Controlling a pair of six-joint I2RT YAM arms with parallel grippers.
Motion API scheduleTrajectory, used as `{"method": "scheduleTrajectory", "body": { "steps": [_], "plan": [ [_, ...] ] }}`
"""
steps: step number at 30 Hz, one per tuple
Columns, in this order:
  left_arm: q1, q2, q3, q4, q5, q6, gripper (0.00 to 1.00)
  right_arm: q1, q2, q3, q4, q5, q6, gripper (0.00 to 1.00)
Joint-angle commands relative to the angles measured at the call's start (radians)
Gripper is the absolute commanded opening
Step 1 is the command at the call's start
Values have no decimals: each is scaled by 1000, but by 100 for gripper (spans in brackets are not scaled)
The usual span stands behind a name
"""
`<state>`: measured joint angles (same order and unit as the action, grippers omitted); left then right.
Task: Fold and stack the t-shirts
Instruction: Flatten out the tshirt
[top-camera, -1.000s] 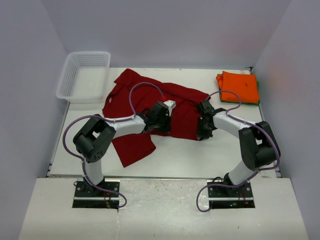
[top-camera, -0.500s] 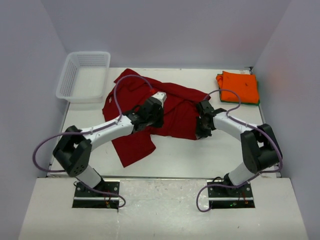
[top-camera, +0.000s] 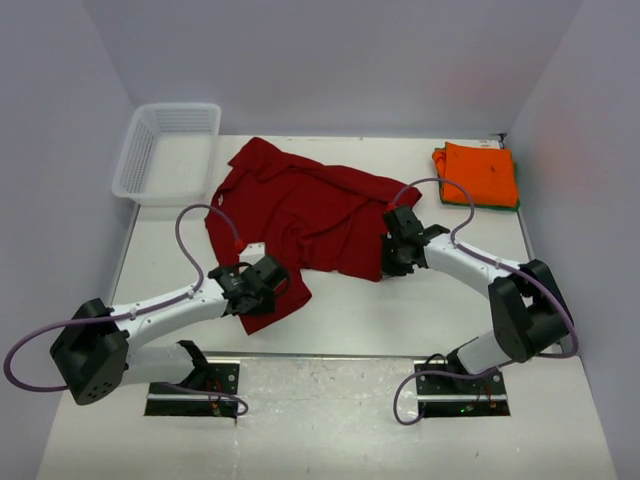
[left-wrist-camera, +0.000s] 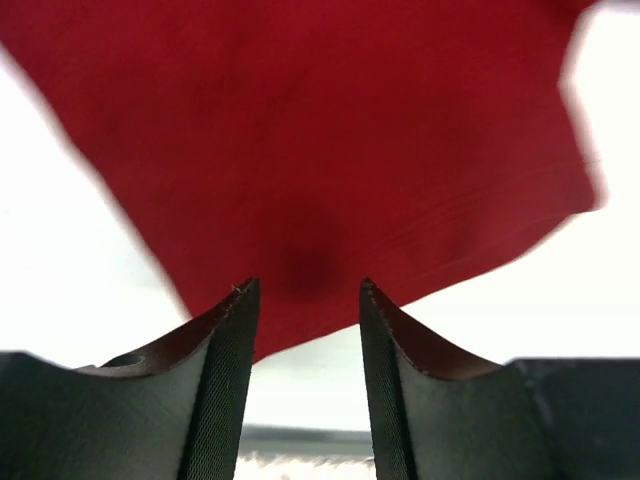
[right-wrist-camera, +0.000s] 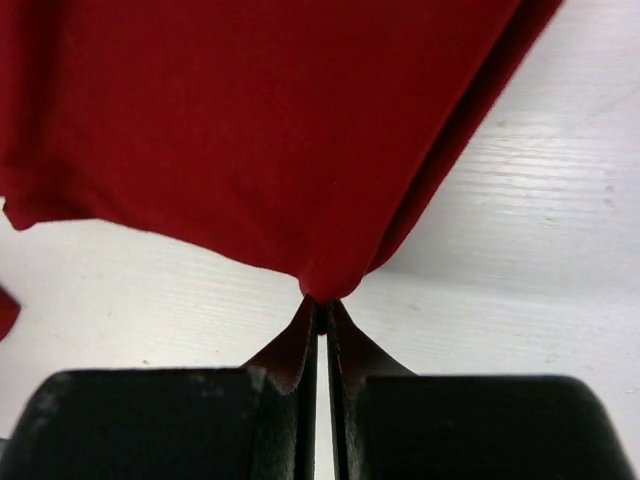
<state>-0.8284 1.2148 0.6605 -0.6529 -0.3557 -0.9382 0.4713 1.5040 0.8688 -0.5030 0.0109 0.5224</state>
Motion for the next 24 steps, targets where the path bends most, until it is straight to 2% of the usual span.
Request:
{"method": "scheduleTrajectory", "body": {
  "steps": [1,5,11,14,24],
  "plan": [
    [-28,-31,8,-201,-146,-206,47,30,-28,-5,52,-29,-15,0],
    [-38,-34,4,-264,-131,-275,49,35,-36,-13,72,-43,-25,0],
    [-116,-40,19,-370,-132,-393,52,53,-51,-22,83,-75,-28,0],
    [-120,-12,27,-376,-129,-401,51,61,-67,-33,89,-83,-27,0],
    [-123,97,42,-327,-86,-367,39,63,-120,-56,87,-71,-24,0]
  ]
}}
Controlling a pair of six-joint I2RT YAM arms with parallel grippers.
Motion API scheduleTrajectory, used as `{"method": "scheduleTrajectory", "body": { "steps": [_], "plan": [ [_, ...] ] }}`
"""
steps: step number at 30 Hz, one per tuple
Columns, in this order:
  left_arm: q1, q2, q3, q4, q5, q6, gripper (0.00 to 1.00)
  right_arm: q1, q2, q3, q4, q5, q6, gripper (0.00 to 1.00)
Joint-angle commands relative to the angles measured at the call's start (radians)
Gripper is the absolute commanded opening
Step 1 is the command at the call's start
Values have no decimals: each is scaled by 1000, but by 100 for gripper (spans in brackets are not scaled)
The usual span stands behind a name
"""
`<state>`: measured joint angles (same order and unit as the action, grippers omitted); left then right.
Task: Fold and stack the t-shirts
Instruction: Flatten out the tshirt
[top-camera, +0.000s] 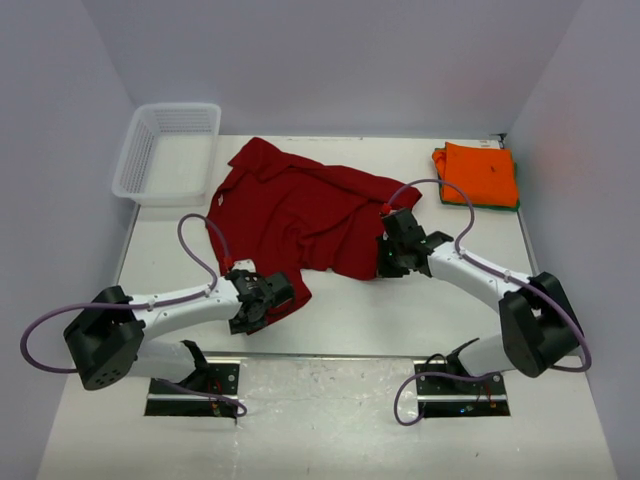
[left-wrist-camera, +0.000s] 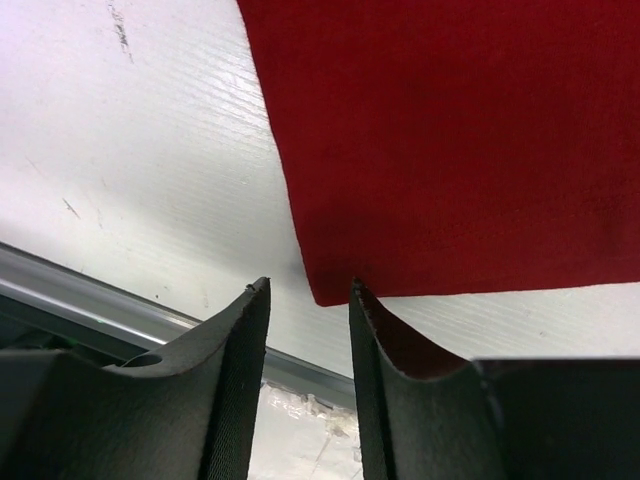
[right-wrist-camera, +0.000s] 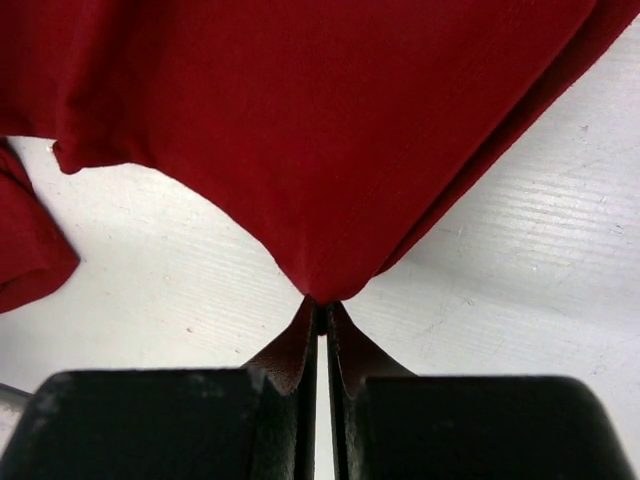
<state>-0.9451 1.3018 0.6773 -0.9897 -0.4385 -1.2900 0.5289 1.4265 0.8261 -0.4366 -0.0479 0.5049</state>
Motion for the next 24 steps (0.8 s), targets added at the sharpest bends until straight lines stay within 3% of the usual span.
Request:
{"method": "scheduleTrajectory", "body": {
  "steps": [1,13,16,23,24],
  "plan": [
    [-6,13,22,40,4,-9,38,5,-47,-13,21,-12,-6,0],
    [-6,56,-15,108,58,6,37,5,-115,-31,-2,-6,-8,0],
    [-6,62,-33,132,76,6,31,5,-133,-31,-11,-6,-6,0],
    [-6,56,-105,204,110,-17,0,5,-170,-30,-34,10,-6,0],
    [-6,48,-111,218,113,-22,0,3,-172,-31,-36,6,-6,0]
  ]
}}
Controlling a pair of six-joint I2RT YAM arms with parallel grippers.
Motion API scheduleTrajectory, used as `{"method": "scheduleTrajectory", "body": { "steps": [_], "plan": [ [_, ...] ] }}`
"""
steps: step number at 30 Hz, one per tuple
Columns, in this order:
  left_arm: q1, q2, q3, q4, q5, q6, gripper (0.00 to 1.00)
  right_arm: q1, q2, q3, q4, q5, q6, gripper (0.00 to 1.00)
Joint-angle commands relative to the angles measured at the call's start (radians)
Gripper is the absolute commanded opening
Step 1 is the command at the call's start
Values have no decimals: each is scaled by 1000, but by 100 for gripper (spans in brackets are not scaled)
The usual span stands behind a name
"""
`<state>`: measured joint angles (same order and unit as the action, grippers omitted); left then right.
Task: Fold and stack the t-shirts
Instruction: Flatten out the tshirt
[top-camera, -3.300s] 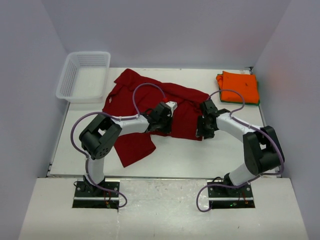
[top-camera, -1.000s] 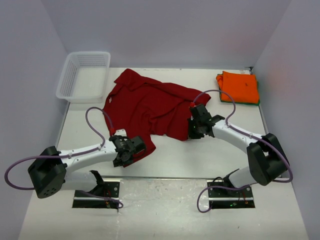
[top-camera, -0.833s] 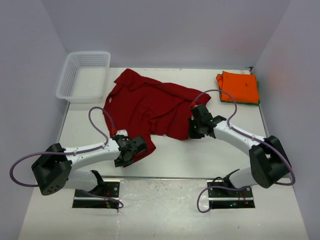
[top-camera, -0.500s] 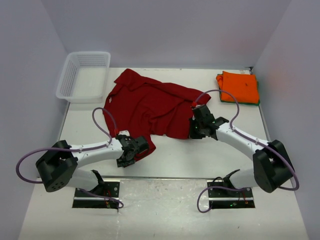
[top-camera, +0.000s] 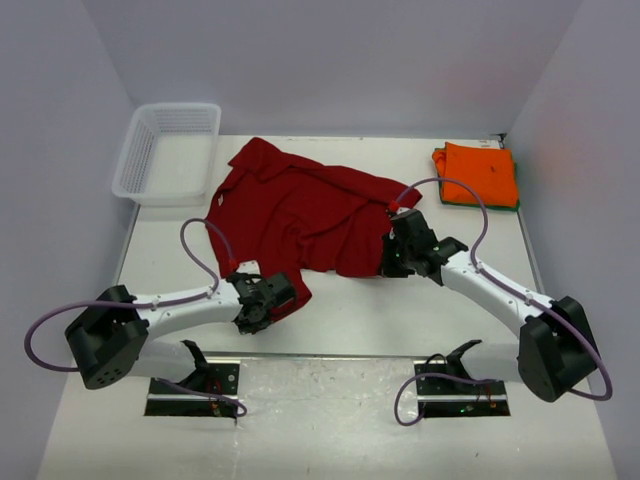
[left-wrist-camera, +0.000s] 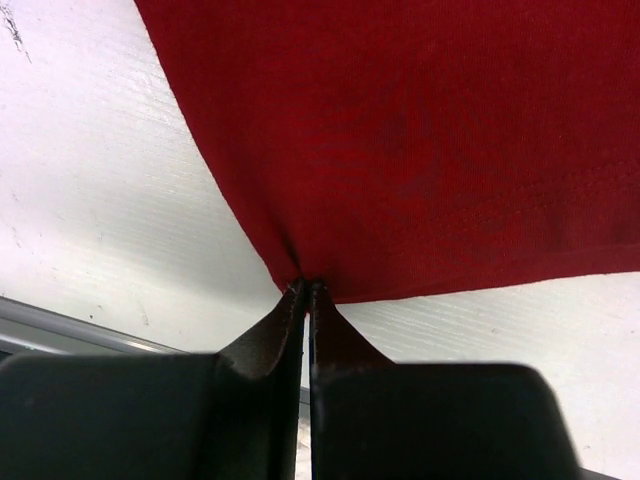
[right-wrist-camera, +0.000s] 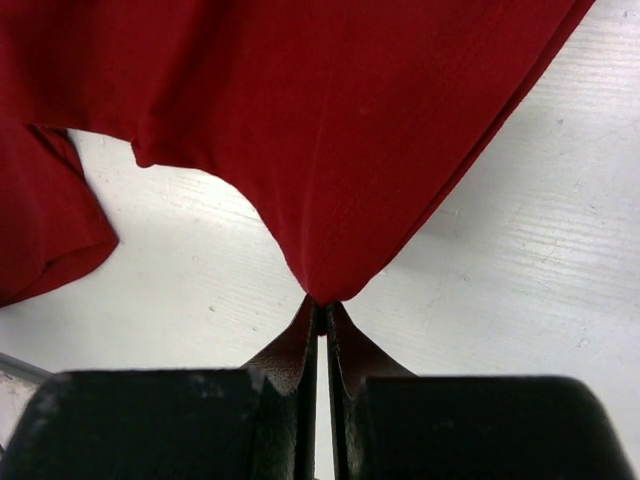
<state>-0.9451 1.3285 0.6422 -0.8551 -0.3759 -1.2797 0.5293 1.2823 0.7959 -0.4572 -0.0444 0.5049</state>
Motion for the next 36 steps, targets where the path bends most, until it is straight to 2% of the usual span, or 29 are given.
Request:
{"method": "scheduleTrajectory", "body": {
  "steps": [1,9,13,17,24,28,31,36],
  "plan": [
    [-6,17,-82,88,54,-33,0,3,-29,-3,-15,3,-5,0],
    [-15,-55,-59,61,35,-23,0,5,-38,6,-20,24,3,0],
    [-30,-141,109,-33,-72,-1,0,5,-54,31,-32,61,9,0],
    [-32,-167,315,-142,-190,116,0,5,-52,109,-92,141,11,0],
    [-32,-115,650,-185,-365,367,0,3,-37,294,-170,262,-12,0],
    [-29,-127,747,-160,-486,470,0,-6,-29,413,-202,317,-61,0],
    [-8,-138,806,-131,-500,546,0,-15,0,541,-265,345,-81,0],
    [32,-140,872,-101,-491,643,0,-26,18,638,-297,377,-104,0]
  ]
}}
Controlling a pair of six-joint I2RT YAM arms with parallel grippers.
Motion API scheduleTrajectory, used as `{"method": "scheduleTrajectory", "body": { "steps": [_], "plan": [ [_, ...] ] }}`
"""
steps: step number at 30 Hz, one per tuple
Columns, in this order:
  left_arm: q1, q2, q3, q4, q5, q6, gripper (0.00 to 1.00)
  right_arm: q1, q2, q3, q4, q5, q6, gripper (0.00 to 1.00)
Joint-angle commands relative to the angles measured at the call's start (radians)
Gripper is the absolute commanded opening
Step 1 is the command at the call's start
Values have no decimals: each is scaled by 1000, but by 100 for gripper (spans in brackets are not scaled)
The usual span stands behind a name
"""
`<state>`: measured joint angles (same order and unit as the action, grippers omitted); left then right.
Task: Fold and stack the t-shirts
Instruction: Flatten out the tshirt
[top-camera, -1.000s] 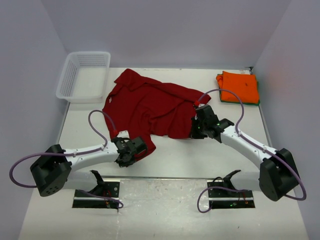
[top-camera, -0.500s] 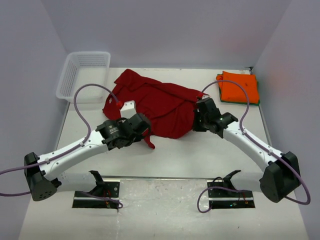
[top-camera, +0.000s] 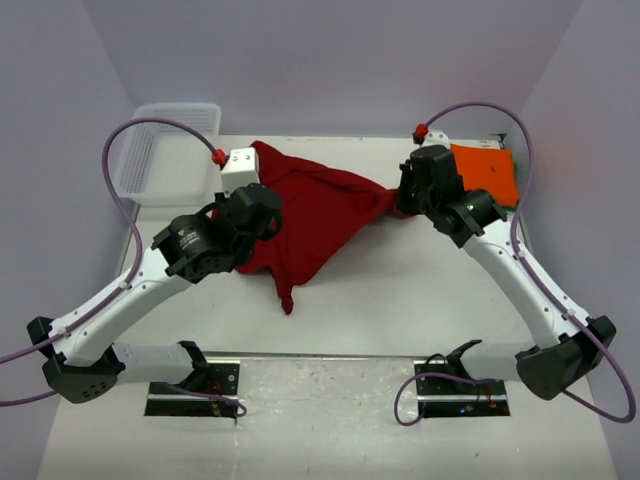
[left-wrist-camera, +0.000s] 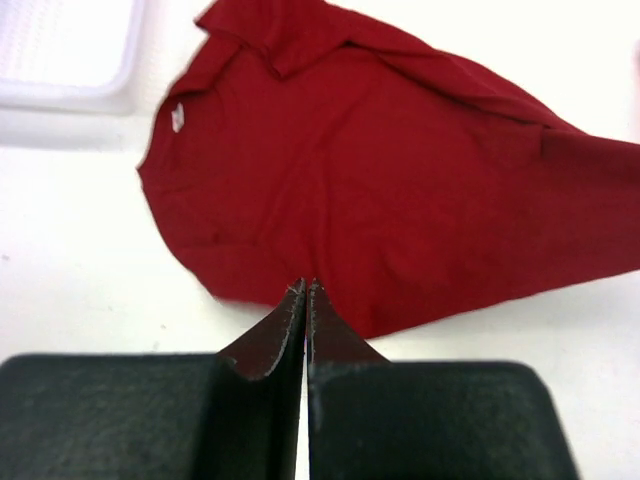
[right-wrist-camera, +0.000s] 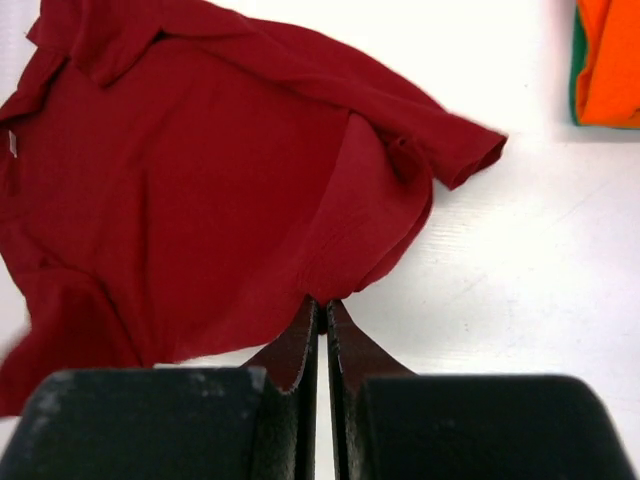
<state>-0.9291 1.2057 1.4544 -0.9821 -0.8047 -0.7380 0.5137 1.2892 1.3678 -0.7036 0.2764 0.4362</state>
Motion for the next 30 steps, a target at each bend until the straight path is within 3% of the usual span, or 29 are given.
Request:
{"method": "scheduleTrajectory", "body": {
  "steps": [1,5,7,10,11,12,14,22,24,30],
  "plan": [
    [24,-12,67,29,-63,121,0,-14,21,104,-71,60,-43,0],
    [55,2,63,28,48,147,0,-21,55,156,-131,46,-44,0],
    [53,12,15,0,165,80,0,-21,22,100,-106,21,-44,0],
    [50,-32,-236,129,369,11,0,-23,-31,18,-79,1,-36,0],
    [44,-43,-378,160,402,-12,2,-21,-40,2,-77,-2,-34,0],
    [39,-50,-446,183,433,-47,19,-23,-50,-12,-76,-8,-34,0],
    [33,-60,-604,249,482,-135,30,-23,-76,-59,-60,-28,-34,0],
    [-77,8,-743,256,432,-371,41,-23,-97,-179,-4,-74,-44,0],
    [-105,9,-756,278,441,-379,50,-21,-91,-185,-2,-85,-44,0],
    [-125,17,-781,367,473,-370,59,-23,-96,-197,12,-103,-45,0]
  ]
}}
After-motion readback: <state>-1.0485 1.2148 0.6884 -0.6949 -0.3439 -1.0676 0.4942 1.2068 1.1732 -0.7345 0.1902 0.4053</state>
